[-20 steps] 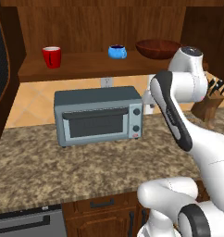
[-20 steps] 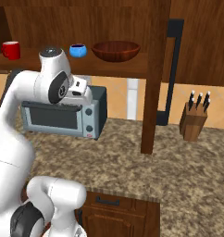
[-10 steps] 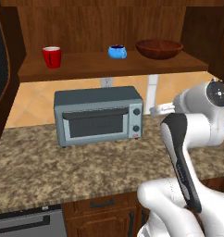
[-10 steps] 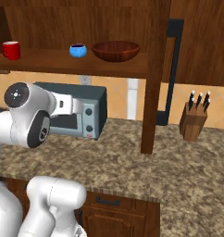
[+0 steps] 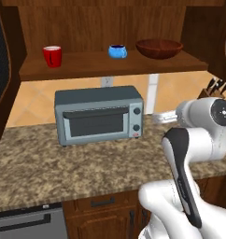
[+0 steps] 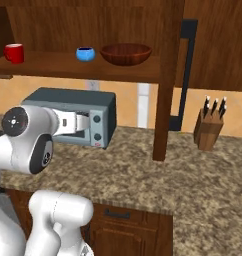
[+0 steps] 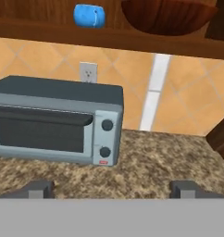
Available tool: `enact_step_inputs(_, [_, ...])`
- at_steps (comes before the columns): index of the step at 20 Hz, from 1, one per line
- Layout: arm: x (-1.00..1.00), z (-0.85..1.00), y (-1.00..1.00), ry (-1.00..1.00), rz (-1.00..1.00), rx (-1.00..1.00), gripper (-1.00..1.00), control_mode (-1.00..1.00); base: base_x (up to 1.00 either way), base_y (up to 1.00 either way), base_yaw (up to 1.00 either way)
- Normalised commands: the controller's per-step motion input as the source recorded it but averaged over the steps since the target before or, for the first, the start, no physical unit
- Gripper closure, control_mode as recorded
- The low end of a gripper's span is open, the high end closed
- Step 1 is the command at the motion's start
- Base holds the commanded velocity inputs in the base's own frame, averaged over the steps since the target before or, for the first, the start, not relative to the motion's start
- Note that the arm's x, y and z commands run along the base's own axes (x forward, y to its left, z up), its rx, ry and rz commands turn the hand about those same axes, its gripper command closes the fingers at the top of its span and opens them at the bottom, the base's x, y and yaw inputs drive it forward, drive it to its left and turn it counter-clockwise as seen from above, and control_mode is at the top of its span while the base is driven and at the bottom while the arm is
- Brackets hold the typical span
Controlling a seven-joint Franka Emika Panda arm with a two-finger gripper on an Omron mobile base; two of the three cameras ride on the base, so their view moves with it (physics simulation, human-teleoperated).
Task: Gather all objects into one cabinet and sort the glasses and bowls to opposite sides.
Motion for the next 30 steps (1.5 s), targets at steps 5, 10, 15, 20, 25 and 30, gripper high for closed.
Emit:
enact_step_inputs(5, [0.0, 0.0, 0.0, 0.0, 0.0, 0.0, -1.0, 1.0, -1.0, 0.03, 0.0])
enact_step_inputs(10, [0.0, 0.0, 0.0, 0.0, 0.0, 0.0, -1.0, 1.0, -1.0, 0.19, 0.01])
enact_step_inputs(15, [0.0, 0.0, 0.0, 0.0, 0.0, 0.0, -1.0, 1.0, -0.96, 0.7, 0.19])
enact_step_inputs(20, [0.0, 0.0, 0.0, 0.0, 0.0, 0.0, -1.0, 1.0, -0.35, 0.79, 0.63])
enact_step_inputs(25, [0.0, 0.0, 0.0, 0.0, 0.0, 0.0, -1.0, 1.0, -0.06, 0.65, 0.76])
enact_step_inputs(30, [0.0, 0.0, 0.0, 0.0, 0.0, 0.0, -1.0, 1.0, -0.3, 0.76, 0.67])
